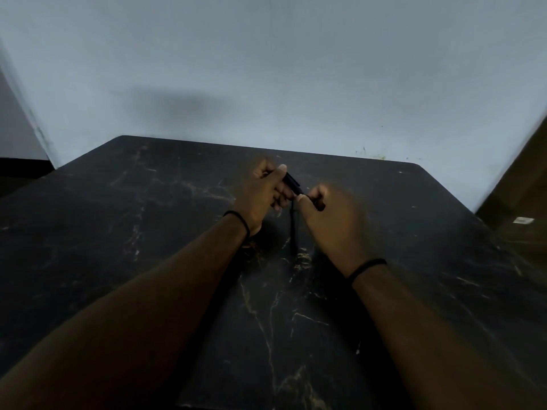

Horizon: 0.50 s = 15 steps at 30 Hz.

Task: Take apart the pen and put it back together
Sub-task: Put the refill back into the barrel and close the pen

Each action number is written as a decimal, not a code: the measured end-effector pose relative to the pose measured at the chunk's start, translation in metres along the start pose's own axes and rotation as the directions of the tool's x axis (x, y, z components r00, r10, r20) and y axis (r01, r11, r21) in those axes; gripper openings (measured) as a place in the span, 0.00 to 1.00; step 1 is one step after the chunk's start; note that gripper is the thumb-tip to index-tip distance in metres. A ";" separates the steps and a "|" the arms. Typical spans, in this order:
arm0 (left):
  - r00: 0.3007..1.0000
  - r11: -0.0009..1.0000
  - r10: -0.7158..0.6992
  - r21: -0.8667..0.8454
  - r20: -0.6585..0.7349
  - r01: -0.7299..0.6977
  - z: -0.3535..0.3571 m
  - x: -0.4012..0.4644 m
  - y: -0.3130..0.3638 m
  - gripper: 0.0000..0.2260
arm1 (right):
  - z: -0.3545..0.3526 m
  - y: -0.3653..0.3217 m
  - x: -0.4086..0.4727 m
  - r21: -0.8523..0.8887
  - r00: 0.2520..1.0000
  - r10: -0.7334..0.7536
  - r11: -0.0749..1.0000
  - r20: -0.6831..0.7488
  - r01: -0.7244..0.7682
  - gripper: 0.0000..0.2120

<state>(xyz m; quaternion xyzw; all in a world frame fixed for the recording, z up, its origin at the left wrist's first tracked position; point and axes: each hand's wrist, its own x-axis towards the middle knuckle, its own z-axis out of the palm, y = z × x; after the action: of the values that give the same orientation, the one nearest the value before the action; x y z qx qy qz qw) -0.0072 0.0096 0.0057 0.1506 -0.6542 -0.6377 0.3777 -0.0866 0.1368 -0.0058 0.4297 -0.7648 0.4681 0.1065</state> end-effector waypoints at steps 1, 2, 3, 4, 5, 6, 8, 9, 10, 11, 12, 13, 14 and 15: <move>1.000 1.000 -0.005 0.019 0.019 0.004 -0.001 0.000 0.001 0.08 | -0.002 -0.002 0.002 -0.009 1.000 0.026 1.000 -0.002 -0.026 0.13; 0.999 0.998 -0.016 0.058 0.029 0.014 -0.002 0.001 0.000 0.07 | -0.004 -0.004 0.004 -0.012 0.999 0.050 0.999 -0.007 -0.050 0.13; 0.999 0.992 -0.027 0.123 0.018 0.024 -0.003 0.001 -0.002 0.08 | -0.006 -0.005 0.005 -0.013 0.997 0.072 0.997 -0.016 -0.072 0.12; 0.999 0.979 -0.029 0.200 -0.016 0.032 -0.004 0.002 -0.005 0.10 | -0.008 -0.006 0.006 -0.015 0.995 0.095 0.995 -0.030 -0.095 0.12; 0.998 0.960 -0.019 0.277 -0.068 0.037 -0.005 0.004 -0.008 0.10 | -0.010 -0.005 0.007 -0.022 0.991 0.122 0.992 -0.046 -0.123 0.12; 0.994 0.937 -0.001 0.347 -0.114 0.041 -0.006 0.006 -0.011 0.10 | -0.012 -0.004 0.008 -0.028 0.987 0.152 0.988 -0.056 -0.154 0.11; 0.990 0.876 0.013 0.480 -0.140 0.056 -0.009 0.009 -0.015 0.07 | -0.014 -0.002 0.009 -0.051 0.978 0.204 0.977 -0.050 -0.206 0.10; 0.991 0.836 0.014 0.545 -0.130 0.060 -0.010 0.010 -0.017 0.07 | -0.015 -0.001 0.009 -0.082 0.974 0.222 0.971 -0.040 -0.225 0.09; 0.993 0.791 0.019 0.609 -0.116 0.056 -0.010 0.011 -0.018 0.07 | -0.014 0.000 0.009 -0.122 0.971 0.237 0.963 -0.031 -0.239 0.08; 0.995 0.742 0.034 0.669 -0.097 0.040 -0.010 0.011 -0.018 0.06 | -0.014 0.000 0.009 -0.157 0.968 0.250 0.955 -0.023 -0.250 0.07; 0.996 0.693 0.055 0.721 -0.072 0.014 -0.008 0.011 -0.019 0.06 | -0.013 0.000 0.009 -0.188 0.966 0.256 0.949 -0.015 -0.255 0.06; 0.996 0.652 0.074 0.758 -0.047 -0.013 -0.007 0.011 -0.019 0.05 | -0.011 0.000 0.008 -0.218 0.967 0.254 0.943 -0.009 -0.250 0.05; 0.996 0.625 0.087 0.780 -0.024 -0.036 -0.006 0.011 -0.020 0.04 | -0.010 0.000 0.008 -0.250 0.969 0.248 0.938 -0.004 -0.241 0.03; 0.995 0.604 0.100 0.795 -0.007 -0.055 -0.005 0.011 -0.020 0.05 | -0.008 0.001 0.007 -0.275 0.969 0.246 0.932 0.001 -0.236 0.02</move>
<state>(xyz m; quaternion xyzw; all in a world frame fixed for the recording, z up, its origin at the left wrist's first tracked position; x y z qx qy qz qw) -0.0163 -0.0043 -0.0102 0.2899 -0.8649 -0.2611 0.3157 -0.0928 0.1397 0.0019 0.3222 -0.8707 0.3599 0.0929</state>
